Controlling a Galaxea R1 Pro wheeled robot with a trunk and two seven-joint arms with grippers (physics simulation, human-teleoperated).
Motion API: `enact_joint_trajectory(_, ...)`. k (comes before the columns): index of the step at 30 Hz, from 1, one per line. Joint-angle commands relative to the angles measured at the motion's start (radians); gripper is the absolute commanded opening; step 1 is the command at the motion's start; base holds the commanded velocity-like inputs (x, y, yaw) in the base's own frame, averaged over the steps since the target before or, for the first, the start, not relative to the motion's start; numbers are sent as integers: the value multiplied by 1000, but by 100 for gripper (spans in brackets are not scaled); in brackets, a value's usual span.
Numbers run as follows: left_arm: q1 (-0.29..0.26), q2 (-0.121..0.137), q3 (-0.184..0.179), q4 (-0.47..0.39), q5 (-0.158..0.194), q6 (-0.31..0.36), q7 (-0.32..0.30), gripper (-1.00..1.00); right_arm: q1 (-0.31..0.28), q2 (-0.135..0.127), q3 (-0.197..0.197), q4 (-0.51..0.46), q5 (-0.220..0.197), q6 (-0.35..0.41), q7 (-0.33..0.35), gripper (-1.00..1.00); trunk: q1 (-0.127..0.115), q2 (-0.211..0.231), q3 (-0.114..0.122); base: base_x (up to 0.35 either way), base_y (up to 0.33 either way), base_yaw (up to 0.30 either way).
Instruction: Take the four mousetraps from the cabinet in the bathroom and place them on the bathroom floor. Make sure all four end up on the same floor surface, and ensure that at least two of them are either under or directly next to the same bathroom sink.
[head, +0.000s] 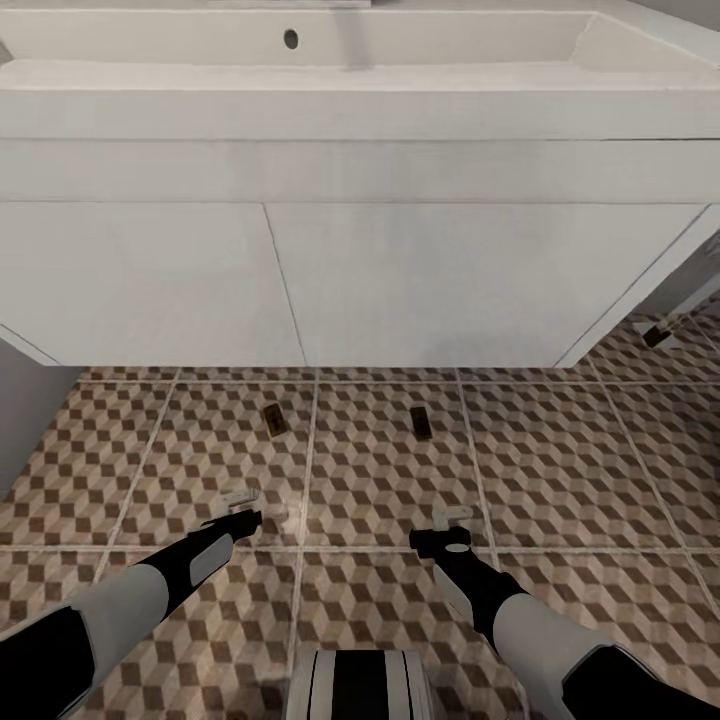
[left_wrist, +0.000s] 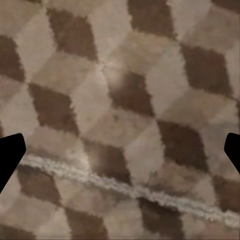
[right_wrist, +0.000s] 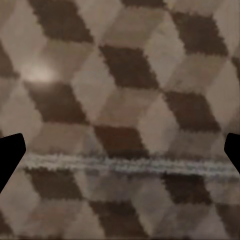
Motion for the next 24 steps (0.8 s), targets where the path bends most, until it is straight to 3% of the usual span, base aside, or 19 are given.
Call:
enact_joint_trajectory(1,-1,1,-9,-4,7,1,8,100,0,-1,8,-2,-5,6,-7,100,0,0,-1,-33,0,0)
enact_joint_trajectory(24,-1,1,-9,-6,7,0,7,100,0,-1,10,-4,-3,6,-4,100,0,0,-1,-4,0,0)
